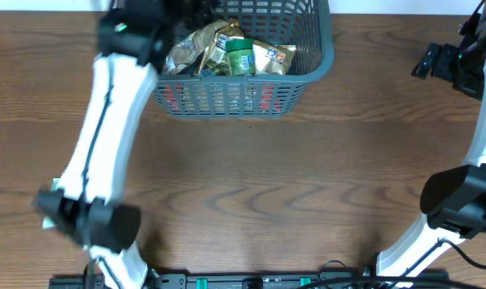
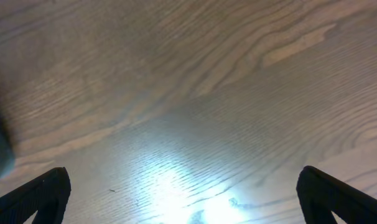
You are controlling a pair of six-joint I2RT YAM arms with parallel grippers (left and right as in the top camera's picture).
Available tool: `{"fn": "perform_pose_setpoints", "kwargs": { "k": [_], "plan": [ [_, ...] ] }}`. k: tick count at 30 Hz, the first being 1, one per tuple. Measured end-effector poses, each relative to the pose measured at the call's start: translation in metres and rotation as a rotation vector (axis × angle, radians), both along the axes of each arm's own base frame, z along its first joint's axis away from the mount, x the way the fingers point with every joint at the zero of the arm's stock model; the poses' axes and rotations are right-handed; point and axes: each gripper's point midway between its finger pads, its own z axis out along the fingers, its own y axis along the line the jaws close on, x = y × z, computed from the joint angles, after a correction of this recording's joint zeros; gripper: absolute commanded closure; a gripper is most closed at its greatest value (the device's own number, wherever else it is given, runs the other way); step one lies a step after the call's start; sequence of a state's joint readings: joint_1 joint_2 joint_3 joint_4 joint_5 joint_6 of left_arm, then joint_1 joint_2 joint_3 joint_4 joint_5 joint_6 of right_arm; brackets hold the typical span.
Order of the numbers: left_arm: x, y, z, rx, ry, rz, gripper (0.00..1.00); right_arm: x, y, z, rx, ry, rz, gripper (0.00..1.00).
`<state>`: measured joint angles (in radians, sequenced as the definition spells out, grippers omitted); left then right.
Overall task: Pack container
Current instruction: 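Carry the tissue pack over the basket and release it inside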
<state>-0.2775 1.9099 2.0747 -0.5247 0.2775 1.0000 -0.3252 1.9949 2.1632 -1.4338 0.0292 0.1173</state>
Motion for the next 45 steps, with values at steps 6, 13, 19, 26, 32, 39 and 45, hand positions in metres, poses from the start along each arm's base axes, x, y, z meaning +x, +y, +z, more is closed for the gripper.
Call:
{"fn": "perform_pose_setpoints", "kwargs": {
  "k": [6,13,19,26,32,39,45],
  "plan": [
    [0.034,-0.008,-0.113,0.064,0.198,0.002,0.94,-0.003,0.002,-0.001,0.008,0.011,0.001,0.01],
    [0.025,-0.004,-0.173,0.126,0.366,0.004,0.69,-0.003,0.002,-0.001,0.009,0.012,0.001,0.01],
    [0.02,-0.002,-0.179,0.133,0.399,0.006,0.02,-0.003,0.002,-0.001,0.011,0.012,0.002,0.01],
    [0.019,0.004,-0.165,0.095,0.4,0.074,0.02,-0.003,0.002,-0.001,0.012,0.012,0.002,0.01],
    [-0.004,0.036,-0.043,0.028,0.188,0.236,0.02,-0.003,0.002,-0.001,0.012,0.012,0.003,0.01],
    [-0.119,0.16,0.096,-0.291,0.066,0.706,0.02,-0.002,0.002,-0.001,0.009,0.009,0.007,0.01],
    [-0.225,0.265,0.067,-0.5,0.258,1.223,0.02,0.001,0.001,0.0,0.005,-0.004,0.007,0.01]
  ]
}}
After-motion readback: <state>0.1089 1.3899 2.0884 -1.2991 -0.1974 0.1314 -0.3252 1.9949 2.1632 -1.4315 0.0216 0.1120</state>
